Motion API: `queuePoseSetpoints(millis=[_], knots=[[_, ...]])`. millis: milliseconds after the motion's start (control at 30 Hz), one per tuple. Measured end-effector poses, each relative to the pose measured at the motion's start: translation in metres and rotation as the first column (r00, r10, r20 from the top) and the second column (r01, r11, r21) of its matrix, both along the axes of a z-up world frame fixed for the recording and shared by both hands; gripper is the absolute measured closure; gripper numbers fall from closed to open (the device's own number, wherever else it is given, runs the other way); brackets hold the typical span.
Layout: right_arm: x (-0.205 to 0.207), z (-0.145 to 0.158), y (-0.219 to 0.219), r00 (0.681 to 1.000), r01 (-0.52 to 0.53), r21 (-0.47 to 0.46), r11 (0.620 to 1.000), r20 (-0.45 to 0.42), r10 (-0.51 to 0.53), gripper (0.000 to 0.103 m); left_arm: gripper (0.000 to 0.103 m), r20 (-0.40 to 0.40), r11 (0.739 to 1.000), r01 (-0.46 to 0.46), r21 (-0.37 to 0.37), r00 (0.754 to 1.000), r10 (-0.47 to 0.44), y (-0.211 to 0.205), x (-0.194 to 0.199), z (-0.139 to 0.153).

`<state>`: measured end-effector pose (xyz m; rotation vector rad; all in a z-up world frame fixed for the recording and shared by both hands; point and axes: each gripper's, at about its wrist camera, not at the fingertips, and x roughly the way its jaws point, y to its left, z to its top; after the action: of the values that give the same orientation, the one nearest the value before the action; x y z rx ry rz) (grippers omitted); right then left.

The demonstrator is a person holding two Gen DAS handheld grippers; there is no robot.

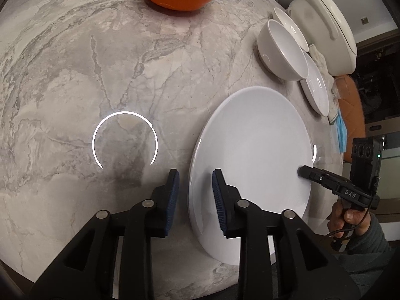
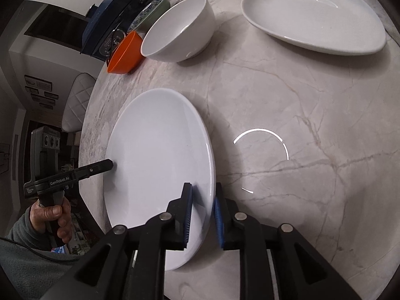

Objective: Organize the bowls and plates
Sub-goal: 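Lift the large white plate with the left tool and carry it, then grasp the rim of a white plate with the right tool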

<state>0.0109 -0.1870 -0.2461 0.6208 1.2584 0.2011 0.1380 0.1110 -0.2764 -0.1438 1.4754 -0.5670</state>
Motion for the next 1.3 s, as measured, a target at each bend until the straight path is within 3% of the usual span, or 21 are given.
queuePoseSetpoints(millis=[33,67,100,167,267,300,433,567,800,900,967,1033,1133,1233,1300], knots=[[-0.003,0.001,-0.001,1.0,0.011,-0.006,1.0,0.011,-0.011,0.077,0.056,0.011,1.0,-0.013,-0.008,1.0,0.013,0.004,0.003,0.005],[-0.005,0.002,-0.001,0.999,0.026,-0.018,1.0,0.021,-0.025,0.068,0.04,0.029,0.999,-0.027,-0.02,0.999,0.027,0.008,0.005,0.012],[-0.007,0.006,-0.002,0.998,0.045,-0.027,0.999,0.035,-0.044,0.064,0.033,0.047,0.998,-0.038,-0.046,0.998,0.041,0.013,0.007,0.019],[-0.018,0.018,-0.008,0.991,0.101,-0.034,0.994,0.09,-0.098,0.058,0.026,0.074,0.993,-0.053,-0.104,0.995,0.061,0.019,0.011,0.034],[-0.046,0.037,-0.021,0.961,0.239,-0.048,0.97,0.158,-0.229,0.022,0.011,0.086,0.984,-0.037,-0.177,0.995,0.053,0.019,0.013,0.049],[-0.057,0.04,-0.026,0.946,0.289,-0.052,0.956,0.17,-0.276,0.019,0.006,0.085,0.983,-0.022,-0.182,0.996,0.038,0.017,0.014,0.052],[-0.098,0.039,-0.045,0.894,0.434,-0.012,0.901,0.127,-0.429,0.011,0.001,0.138,0.984,0.065,-0.163,0.99,-0.042,-0.005,0.007,0.062],[-0.127,0.043,-0.058,0.834,0.54,0.05,0.84,0.099,-0.542,0.005,0.001,0.268,0.986,0.155,-0.062,0.954,-0.133,-0.027,-0.007,0.078],[-0.128,0.071,-0.095,0.776,0.593,0.14,0.793,0.163,-0.609,0.004,0.001,0.336,0.987,0.152,-0.046,0.933,-0.128,-0.062,0.005,0.113],[-0.109,0.085,-0.119,0.784,0.566,0.14,0.813,0.214,-0.583,0.004,0.003,0.253,0.989,0.14,-0.042,0.959,-0.125,-0.093,0.036,0.123],[-0.093,0.088,-0.137,0.797,0.534,0.147,0.833,0.241,-0.553,0.004,0.003,0.253,0.986,0.154,-0.07,0.958,-0.132,-0.12,0.059,0.136],[-0.076,0.086,-0.157,0.811,0.51,0.153,0.846,0.242,-0.533,0.004,0.003,0.301,0.979,0.203,-0.03,0.936,-0.185,-0.158,0.078,0.154],[-0.054,0.073,-0.185,0.82,0.503,0.163,0.849,0.221,-0.528,0.012,0.003,0.303,0.946,0.324,0.003,0.901,-0.31,-0.227,0.105,0.166],[-0.036,0.054,-0.205,0.828,0.503,0.184,0.844,0.179,-0.532,0.024,0.003,0.275,0.911,0.404,0.086,0.869,-0.412,-0.291,0.128,0.155],[-0.028,0.043,-0.213,0.83,0.507,0.192,0.84,0.153,-0.536,0.029,0.003,0.24,0.895,0.433,0.111,0.862,-0.447,-0.321,0.143,0.142]])
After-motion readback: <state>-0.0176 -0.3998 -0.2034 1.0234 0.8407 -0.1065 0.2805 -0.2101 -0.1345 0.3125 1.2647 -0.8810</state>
